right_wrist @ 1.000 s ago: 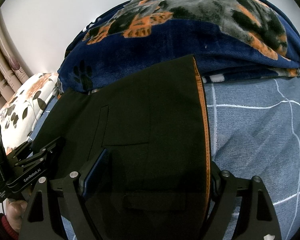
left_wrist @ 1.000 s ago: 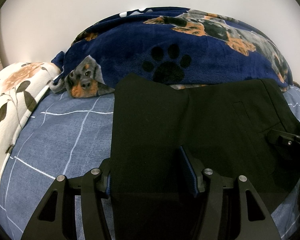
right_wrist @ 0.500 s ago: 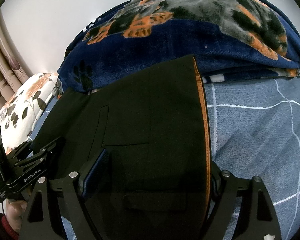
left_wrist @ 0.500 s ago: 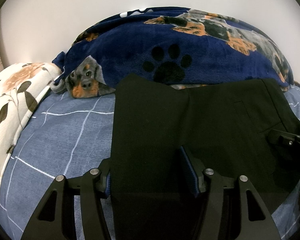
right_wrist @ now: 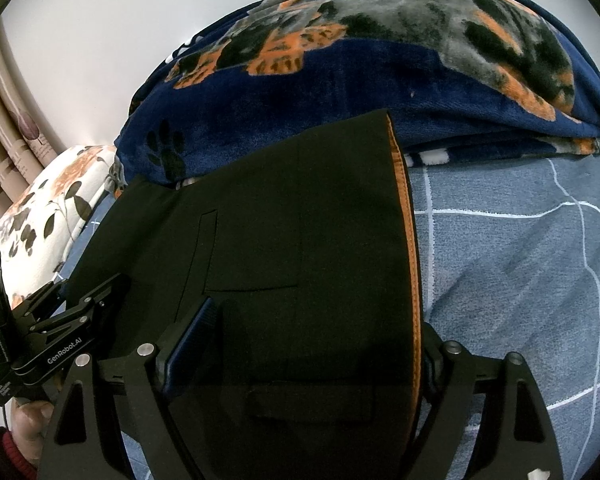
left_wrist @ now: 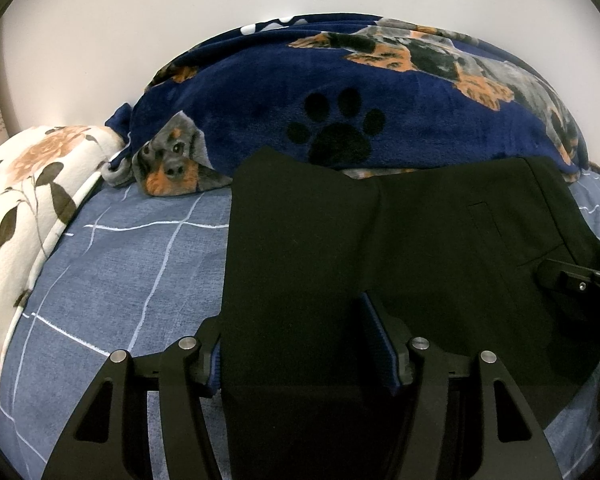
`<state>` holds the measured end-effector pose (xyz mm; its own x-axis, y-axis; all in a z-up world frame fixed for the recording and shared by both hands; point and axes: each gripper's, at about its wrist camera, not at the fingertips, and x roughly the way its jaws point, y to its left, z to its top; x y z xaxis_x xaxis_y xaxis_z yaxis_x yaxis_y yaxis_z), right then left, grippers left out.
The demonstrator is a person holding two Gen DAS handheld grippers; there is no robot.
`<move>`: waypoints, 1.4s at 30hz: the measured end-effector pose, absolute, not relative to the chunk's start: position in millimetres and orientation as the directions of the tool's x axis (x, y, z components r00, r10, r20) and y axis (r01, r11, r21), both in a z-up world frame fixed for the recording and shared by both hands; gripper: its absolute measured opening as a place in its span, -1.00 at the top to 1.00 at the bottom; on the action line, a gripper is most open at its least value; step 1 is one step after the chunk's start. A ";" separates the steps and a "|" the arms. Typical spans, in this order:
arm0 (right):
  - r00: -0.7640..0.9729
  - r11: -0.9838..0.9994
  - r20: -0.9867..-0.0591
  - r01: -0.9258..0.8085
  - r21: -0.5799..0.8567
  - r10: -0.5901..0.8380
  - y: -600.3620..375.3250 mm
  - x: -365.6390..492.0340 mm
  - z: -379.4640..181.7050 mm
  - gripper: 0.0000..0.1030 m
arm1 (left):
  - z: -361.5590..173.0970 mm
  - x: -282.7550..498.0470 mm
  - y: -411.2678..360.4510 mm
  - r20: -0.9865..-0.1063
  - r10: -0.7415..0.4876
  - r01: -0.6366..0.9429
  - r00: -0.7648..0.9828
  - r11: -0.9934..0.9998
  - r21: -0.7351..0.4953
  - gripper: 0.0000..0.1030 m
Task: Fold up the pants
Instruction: 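Press the folded pants flat against the sheet with both grippers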
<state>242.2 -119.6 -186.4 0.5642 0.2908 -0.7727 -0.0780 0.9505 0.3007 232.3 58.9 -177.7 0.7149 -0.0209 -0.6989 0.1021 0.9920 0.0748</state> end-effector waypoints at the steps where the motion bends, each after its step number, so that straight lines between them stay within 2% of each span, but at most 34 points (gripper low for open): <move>1: 0.564 0.951 -0.773 -0.078 0.301 0.291 -119.6 242.3 -186.4 -0.61 | -177.7 232.2 58.4 -0.699 -0.020 0.102 0.715 0.992 0.075 -0.17; 42: 0.575 0.956 -0.771 -0.078 0.283 0.275 -119.1 246.3 -189.7 -0.72 | -178.2 232.4 58.7 -0.697 -0.012 0.096 0.717 0.992 0.082 -0.19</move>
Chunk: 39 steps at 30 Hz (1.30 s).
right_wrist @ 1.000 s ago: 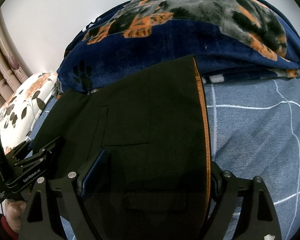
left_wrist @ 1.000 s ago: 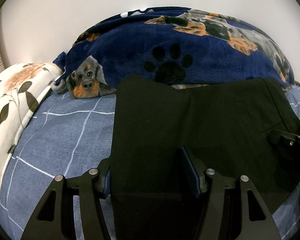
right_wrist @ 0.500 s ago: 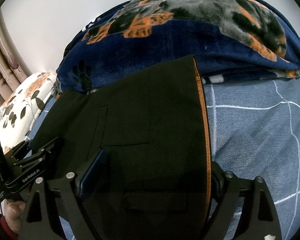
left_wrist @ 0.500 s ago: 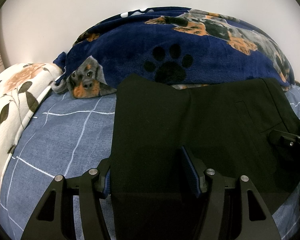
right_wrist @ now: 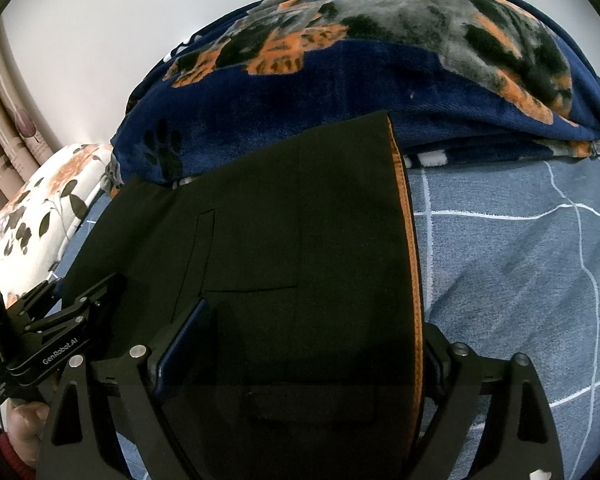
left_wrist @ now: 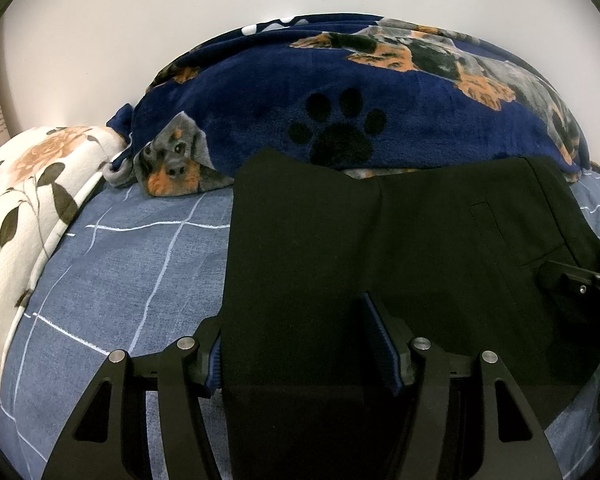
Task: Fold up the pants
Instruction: 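Press the folded pants flat against the sheet with both grippers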
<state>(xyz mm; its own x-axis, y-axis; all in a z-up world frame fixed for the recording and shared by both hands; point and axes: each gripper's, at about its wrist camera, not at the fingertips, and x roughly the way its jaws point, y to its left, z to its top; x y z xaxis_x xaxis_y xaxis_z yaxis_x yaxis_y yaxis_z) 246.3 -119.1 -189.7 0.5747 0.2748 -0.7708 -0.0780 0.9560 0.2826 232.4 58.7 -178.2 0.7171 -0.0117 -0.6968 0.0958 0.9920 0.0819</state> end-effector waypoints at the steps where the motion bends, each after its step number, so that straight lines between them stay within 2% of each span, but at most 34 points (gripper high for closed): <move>1: 0.575 0.956 -0.771 -0.078 0.282 0.274 -119.6 246.4 -189.7 -0.72 | -178.2 232.6 60.0 -0.697 -0.011 0.096 0.717 0.992 0.082 -0.19; 39: 0.576 0.957 -0.770 -0.082 0.279 0.274 -115.4 250.0 -191.1 -0.77 | -177.3 232.2 65.4 -0.695 -0.002 0.088 0.719 0.992 0.088 -0.21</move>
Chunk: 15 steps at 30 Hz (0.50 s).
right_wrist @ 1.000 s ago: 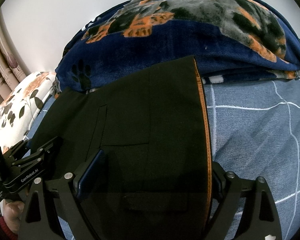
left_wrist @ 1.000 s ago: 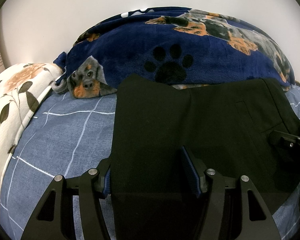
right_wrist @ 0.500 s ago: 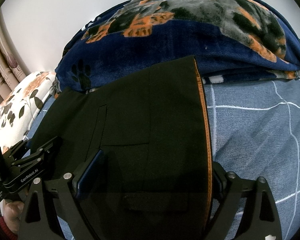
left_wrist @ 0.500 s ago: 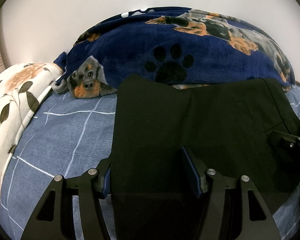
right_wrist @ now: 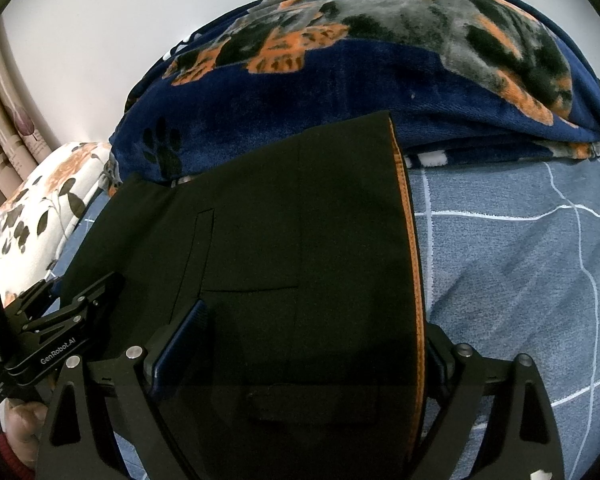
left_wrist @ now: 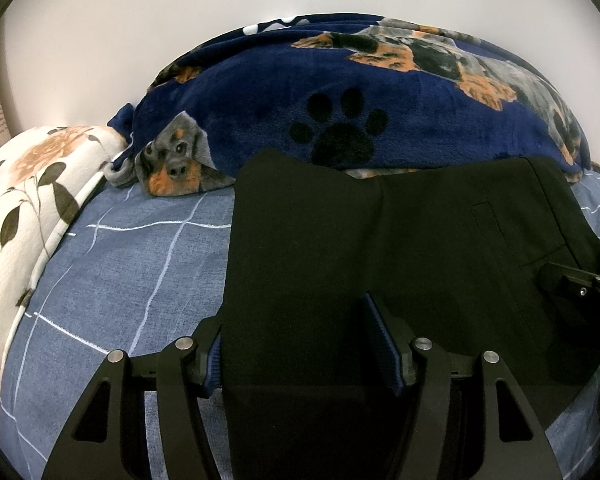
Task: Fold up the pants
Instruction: 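Press the folded pants flat against the sheet with both grippers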
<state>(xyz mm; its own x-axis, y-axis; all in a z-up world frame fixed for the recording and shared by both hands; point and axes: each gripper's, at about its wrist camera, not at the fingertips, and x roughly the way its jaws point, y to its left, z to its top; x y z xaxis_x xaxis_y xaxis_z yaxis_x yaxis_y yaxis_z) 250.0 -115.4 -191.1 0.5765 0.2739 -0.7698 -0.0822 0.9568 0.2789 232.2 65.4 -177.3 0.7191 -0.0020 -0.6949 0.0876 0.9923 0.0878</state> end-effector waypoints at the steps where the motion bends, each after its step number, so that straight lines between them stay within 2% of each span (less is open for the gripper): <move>1: 0.577 0.957 -0.770 -0.082 0.279 0.274 -115.2 250.0 -191.0 -0.77 | -177.5 232.0 63.8 -0.695 -0.002 0.088 0.719 0.992 0.088 -0.21; 10: 0.576 0.958 -0.772 -0.082 0.274 0.270 -115.6 251.6 -191.3 -0.78 | -177.7 231.8 62.0 -0.694 0.001 0.086 0.720 0.992 0.090 -0.22; 15: 0.571 0.966 -0.783 -0.083 0.245 0.248 -114.9 253.2 -195.2 -0.85 | -177.6 231.9 63.1 -0.694 0.002 0.085 0.720 0.992 0.092 -0.23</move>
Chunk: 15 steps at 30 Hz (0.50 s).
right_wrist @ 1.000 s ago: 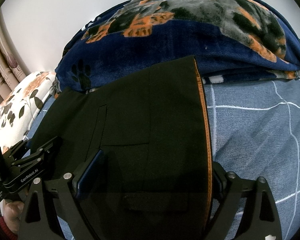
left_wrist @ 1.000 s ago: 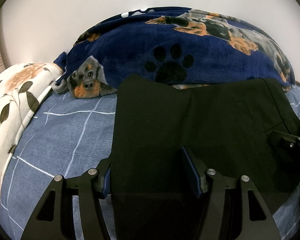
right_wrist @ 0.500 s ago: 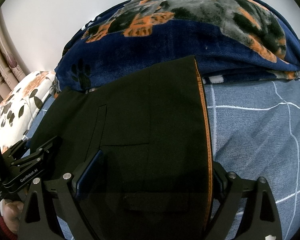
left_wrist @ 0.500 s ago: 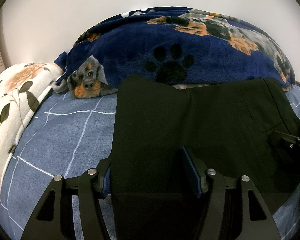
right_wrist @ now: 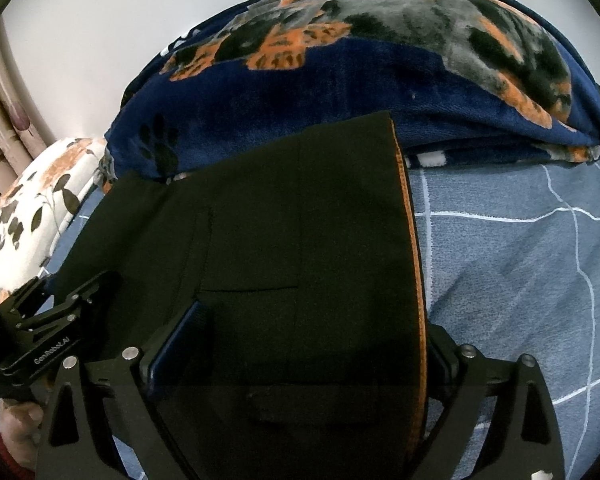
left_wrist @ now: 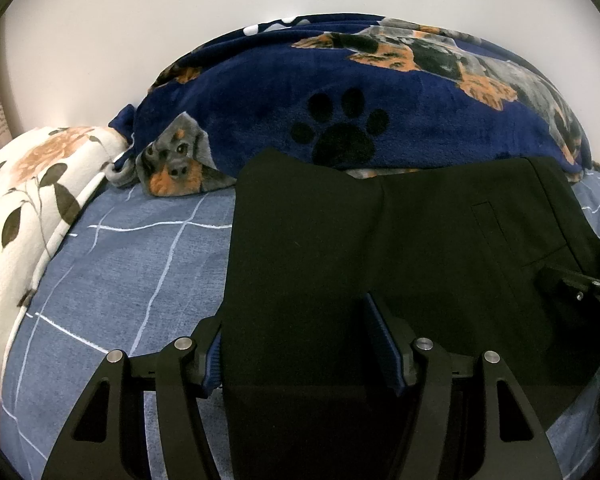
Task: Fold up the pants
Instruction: 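Press the folded pants flat against the sheet with both grippers, then open both grippers and lift them away from the folded pants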
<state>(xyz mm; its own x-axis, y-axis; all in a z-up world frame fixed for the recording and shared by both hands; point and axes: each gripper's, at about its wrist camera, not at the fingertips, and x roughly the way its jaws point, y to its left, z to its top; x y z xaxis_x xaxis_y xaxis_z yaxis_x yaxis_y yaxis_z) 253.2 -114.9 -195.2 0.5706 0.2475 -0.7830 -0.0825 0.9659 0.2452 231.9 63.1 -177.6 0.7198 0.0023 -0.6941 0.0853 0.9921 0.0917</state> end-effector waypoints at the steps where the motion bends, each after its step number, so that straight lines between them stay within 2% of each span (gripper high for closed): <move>1: 0.570 0.967 -0.784 -0.083 0.242 0.246 -115.5 253.0 -195.5 -0.85 | -177.3 232.2 66.1 -0.694 0.003 0.085 0.720 0.992 0.092 -0.23; 7: 0.569 0.966 -0.784 -0.083 0.245 0.248 -124.1 250.2 -196.2 -0.88 | -177.4 232.0 65.2 -0.694 0.005 0.083 0.720 0.992 0.094 -0.23; 15: 0.566 0.968 -0.788 -0.078 0.239 0.241 -132.6 241.3 -189.9 -0.93 | -171.5 229.5 77.9 -0.675 0.029 0.066 0.738 0.991 0.114 -0.35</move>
